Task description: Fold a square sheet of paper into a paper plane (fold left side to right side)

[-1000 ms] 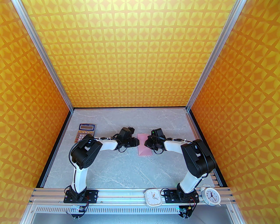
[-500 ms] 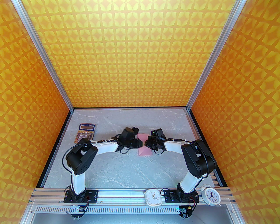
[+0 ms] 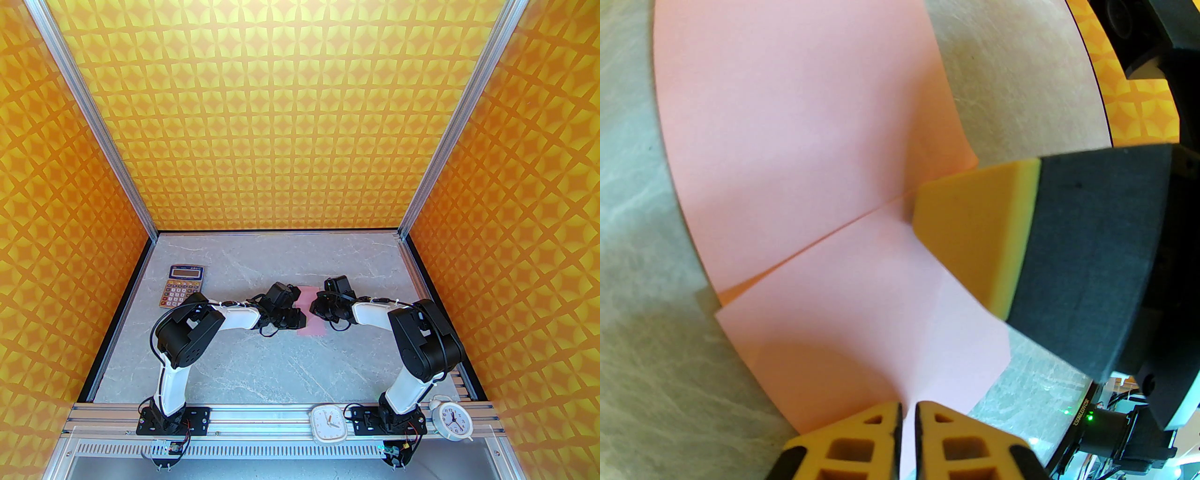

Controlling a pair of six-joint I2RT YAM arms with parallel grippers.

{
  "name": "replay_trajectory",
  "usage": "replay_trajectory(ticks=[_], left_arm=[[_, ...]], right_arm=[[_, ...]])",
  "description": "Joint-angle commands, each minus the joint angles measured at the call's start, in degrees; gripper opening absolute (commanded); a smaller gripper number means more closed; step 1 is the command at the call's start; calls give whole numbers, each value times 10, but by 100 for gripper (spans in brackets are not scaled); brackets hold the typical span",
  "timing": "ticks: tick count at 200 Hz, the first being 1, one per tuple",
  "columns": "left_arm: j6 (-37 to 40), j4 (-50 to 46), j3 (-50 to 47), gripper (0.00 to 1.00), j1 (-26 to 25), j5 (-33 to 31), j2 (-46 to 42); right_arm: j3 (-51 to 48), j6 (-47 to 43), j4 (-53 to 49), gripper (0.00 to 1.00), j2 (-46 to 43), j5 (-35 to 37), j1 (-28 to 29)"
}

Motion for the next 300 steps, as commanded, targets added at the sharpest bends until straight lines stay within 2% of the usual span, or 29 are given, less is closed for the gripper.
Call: replay_trajectory(ticks=[1, 44, 92, 143, 191, 224, 300], left_arm=[[17, -26, 5, 12, 0, -1, 22], [16, -24, 4, 12, -1, -1, 21], [18, -32, 9, 12, -2, -1, 22], [23, -63, 24, 10, -2, -2, 32], [46, -118, 36, 0, -6, -10, 45], [63, -161, 47, 0, -8, -17, 62], [70, -176, 47, 0, -10, -20, 72]], right_arm=[[-19, -6, -26, 15, -21, -21, -2], [-28, 22, 16, 14, -37, -62, 15], [-36, 60, 63, 10, 2, -87, 32], [-64, 53, 47, 5, 19, -55, 28], [-85, 23, 51, 3, 12, -46, -9], [-97, 10, 70, 3, 14, -54, -35], [-96, -27, 62, 5, 3, -68, -106]])
